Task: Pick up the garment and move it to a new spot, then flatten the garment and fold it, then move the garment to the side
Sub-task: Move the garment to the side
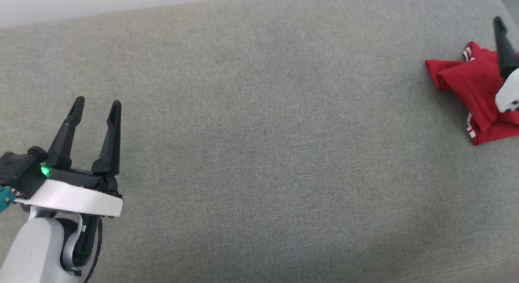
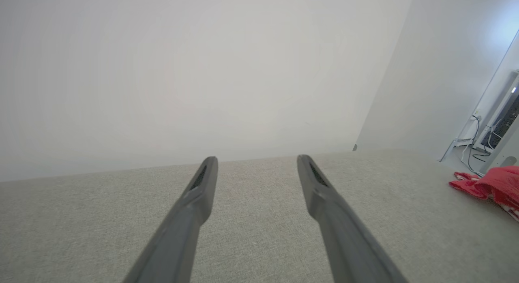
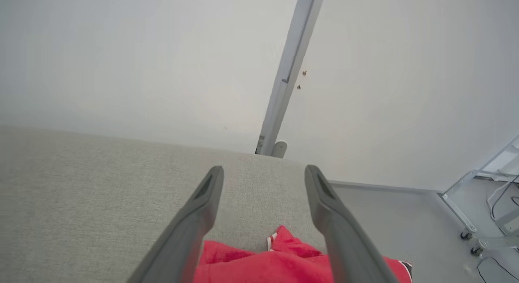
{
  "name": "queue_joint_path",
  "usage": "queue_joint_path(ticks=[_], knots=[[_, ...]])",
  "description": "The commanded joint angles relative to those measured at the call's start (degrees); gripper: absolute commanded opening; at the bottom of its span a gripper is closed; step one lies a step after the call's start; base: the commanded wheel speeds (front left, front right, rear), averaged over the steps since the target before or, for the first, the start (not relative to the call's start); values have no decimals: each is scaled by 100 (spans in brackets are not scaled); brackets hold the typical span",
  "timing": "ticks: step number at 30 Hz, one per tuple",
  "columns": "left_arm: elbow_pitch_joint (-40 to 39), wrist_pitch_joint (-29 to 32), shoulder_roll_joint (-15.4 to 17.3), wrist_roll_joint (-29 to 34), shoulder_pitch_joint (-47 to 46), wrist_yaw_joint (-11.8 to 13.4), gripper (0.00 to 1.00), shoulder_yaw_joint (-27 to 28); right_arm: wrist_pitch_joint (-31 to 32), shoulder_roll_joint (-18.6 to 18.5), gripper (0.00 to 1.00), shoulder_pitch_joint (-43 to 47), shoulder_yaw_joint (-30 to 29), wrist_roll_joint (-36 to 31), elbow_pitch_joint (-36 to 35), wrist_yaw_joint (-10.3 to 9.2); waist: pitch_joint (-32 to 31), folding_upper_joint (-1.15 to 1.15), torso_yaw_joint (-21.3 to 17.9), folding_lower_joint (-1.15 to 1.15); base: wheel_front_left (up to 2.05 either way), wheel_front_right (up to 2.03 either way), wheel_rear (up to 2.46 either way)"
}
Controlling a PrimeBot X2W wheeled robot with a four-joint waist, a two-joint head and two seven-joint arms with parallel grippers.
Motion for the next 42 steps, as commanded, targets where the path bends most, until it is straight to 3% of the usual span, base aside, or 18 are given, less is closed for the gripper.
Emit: queue_joint_path(ticks=[1, 9, 24, 42], knots=[[33, -28, -48, 126, 114, -19, 100, 104, -134, 9, 100, 216, 66, 36, -174, -2, -154, 0, 46, 0, 0, 0, 0], [77, -28, -290, 285, 453, -8, 100, 573, -353, 85, 100, 864, -44, 55, -752, -2, -536, 0, 110, 0, 0, 0, 0], [17, -28, -908, 688, 1537, 23, 100, 1614, -401, 402, 100, 2919, -838, -275, -2221, -2, -1379, 0, 399, 0, 0, 0, 0], [13, -28, -1241, 739, 2311, -16, 100, 1950, -403, 978, 100, 4450, -1343, -443, -3366, -2, -1848, 0, 819, 0, 0, 0, 0]])
